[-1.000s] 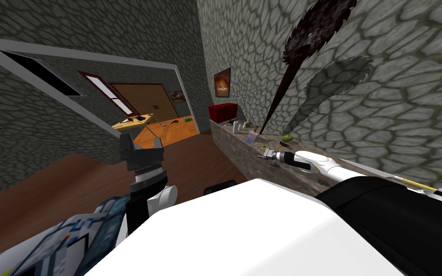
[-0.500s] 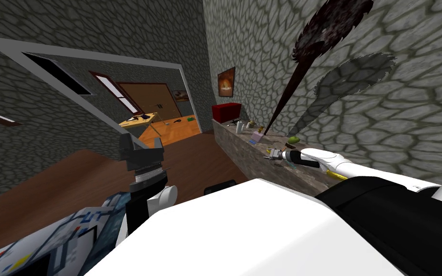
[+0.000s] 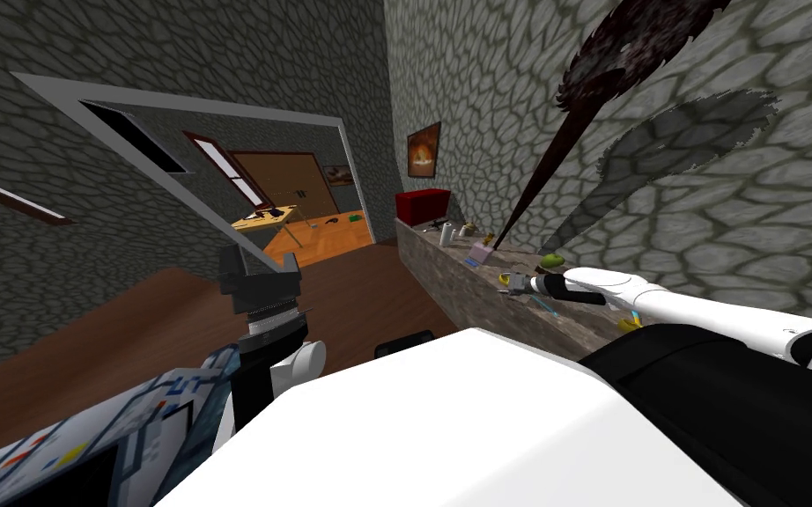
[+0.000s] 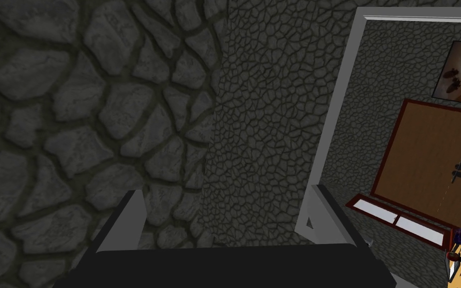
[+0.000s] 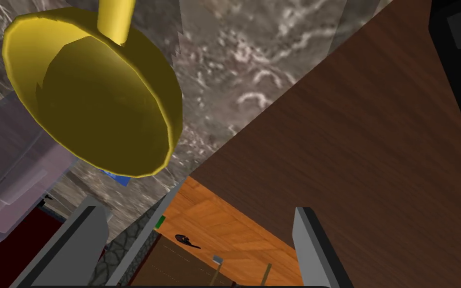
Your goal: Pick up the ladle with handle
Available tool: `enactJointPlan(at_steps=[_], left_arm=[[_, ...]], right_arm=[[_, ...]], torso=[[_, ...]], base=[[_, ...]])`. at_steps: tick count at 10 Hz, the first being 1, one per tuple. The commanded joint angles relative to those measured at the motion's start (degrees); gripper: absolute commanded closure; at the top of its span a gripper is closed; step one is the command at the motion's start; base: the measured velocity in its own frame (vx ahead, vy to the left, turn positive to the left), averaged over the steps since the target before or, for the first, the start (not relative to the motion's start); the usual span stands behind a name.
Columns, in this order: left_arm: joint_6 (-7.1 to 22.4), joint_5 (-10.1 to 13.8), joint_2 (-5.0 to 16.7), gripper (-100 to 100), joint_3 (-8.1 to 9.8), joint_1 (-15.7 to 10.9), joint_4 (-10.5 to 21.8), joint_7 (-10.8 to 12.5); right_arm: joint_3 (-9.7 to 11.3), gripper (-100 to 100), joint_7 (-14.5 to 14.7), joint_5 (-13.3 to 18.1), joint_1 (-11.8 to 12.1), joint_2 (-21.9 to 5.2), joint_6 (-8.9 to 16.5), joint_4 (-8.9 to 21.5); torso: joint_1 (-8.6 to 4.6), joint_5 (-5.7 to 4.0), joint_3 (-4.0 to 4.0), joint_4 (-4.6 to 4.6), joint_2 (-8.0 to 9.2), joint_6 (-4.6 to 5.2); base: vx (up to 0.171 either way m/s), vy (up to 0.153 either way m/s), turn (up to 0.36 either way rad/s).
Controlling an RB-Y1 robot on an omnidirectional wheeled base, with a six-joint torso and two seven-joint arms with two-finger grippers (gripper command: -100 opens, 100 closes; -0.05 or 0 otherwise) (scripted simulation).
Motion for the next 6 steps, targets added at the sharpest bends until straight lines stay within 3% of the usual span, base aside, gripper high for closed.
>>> enactJointPlan(at_steps=[1, 5, 6], left_arm=[[0.0, 0.0, 0.0, 0, 0.0, 0.0, 0.0, 0.0], [0.0, 0.0, 0.0, 0, 0.0, 0.0, 0.0, 0.0], [0.0, 0.0, 0.0, 0, 0.0, 0.0, 0.0, 0.0]], right_arm=[[1.28, -100, 1.29, 1.3, -0.1, -1.78, -0.28, 2.86], [5.09, -100, 3.68, 4.33, 0.56, -5.81, -0.15, 8.83], [5.09, -100, 3.68, 4.33, 0.56, -5.81, -0.15, 8.83]], torso=[[0.0, 0.0, 0.0, 0.0, 0.0, 0.0], [0.1, 0.02, 0.01, 0.0, 0.02, 0.01], [0.11, 0.04, 0.02, 0.01, 0.03, 0.01]], base=[[0.022, 0.037, 0.114], [0.01, 0.049, 0.093], [0.003, 0.03, 0.027]])
